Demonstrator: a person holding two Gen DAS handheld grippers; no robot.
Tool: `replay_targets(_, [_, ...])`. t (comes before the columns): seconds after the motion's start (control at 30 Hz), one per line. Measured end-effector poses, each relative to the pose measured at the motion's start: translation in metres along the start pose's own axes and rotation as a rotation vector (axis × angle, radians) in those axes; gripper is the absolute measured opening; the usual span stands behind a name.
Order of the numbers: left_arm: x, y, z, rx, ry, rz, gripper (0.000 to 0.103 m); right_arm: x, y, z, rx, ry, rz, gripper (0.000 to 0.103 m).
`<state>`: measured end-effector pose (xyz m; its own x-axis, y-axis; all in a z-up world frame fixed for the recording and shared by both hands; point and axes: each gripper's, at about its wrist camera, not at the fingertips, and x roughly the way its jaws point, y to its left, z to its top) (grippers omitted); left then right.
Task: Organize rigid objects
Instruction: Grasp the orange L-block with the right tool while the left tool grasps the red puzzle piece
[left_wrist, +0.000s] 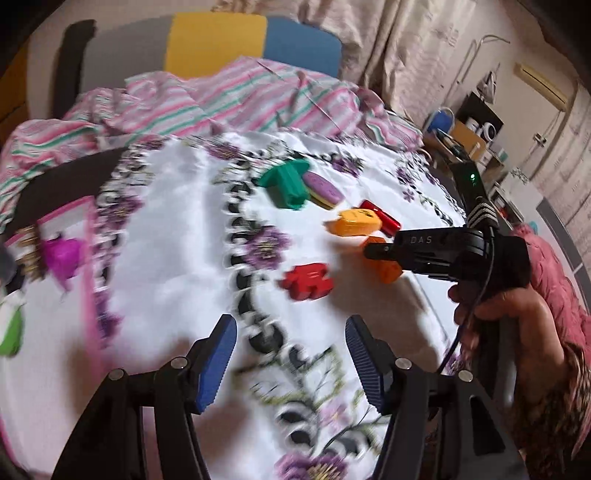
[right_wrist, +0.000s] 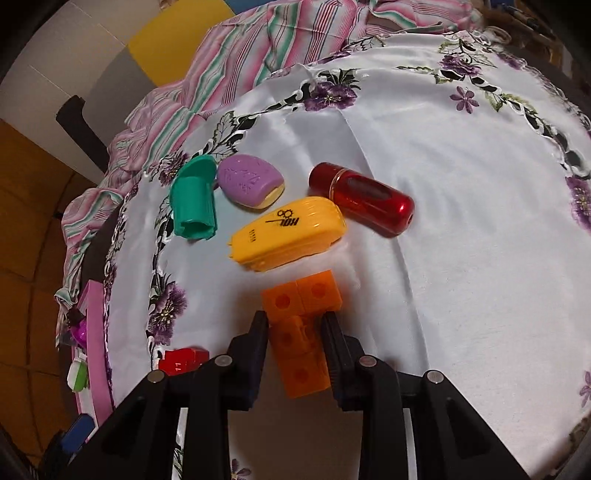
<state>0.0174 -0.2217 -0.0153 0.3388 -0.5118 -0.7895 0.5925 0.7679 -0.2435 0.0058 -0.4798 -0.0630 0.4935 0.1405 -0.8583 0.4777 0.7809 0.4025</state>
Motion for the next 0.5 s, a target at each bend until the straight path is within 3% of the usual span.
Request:
replay_targets(0.3, [0.075, -0.020, 0.025, 0.024, 0.101, 0.087, 0.062, -0.001, -0.009, 0.006, 0.044, -0.012, -0.006, 0.030])
replay_targets(0.43, [0.086, -0.018, 0.028, -0.004, 0.106, 0.091, 0.063, 0.000, -0.008, 0.006, 0.035, -0.009, -0.003, 0.030])
replay_targets(0.5, [0.089, -0.023, 0.027, 0.033, 0.091, 0.116, 0.063, 0.000, -0.007, 0.005, 0.028, -0.006, 0.002, 0.030])
